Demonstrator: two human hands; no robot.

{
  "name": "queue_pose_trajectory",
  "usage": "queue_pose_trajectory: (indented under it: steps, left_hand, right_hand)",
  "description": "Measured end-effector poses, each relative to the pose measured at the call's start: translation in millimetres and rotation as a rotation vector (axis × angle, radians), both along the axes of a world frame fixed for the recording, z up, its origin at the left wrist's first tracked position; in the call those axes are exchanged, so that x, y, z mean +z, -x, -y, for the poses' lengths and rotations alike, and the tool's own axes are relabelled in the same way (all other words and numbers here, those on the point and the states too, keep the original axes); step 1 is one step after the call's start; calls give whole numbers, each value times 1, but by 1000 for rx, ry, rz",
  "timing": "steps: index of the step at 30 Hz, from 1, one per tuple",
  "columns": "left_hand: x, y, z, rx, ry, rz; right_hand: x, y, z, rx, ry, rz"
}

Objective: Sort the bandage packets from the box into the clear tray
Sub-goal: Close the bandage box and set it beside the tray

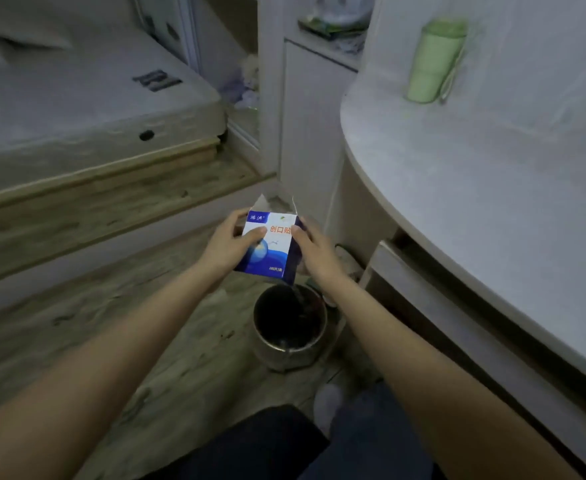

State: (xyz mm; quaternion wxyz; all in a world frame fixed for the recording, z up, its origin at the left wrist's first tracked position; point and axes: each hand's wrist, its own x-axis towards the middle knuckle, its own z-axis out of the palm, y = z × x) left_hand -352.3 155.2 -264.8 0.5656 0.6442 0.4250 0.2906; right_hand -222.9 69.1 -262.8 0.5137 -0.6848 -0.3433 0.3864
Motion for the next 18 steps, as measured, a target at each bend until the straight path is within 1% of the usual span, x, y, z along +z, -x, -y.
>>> queue_pose_trajectory:
  steps: [5,10,13,15,18]
  left_hand:
    - [-85,-30,-27,-32,218,-126]
    - [-170,-59,-40,-72,346,-270]
    - [-209,-74,-42,-91,359,-347]
    - [-231,-81,-44,-102,374,-393]
    - [-255,-85,-47,-66,442,-400]
  right_hand:
    - [-82,-31,-32,-119,171,-110]
    - [-174,-55,-53,-109,400,-8]
    - [-221,-63,-56,-88,488,-34]
    - [-242,-70,-58,-63,536,-58]
    - [-262,-83,-63,-51,617,-22]
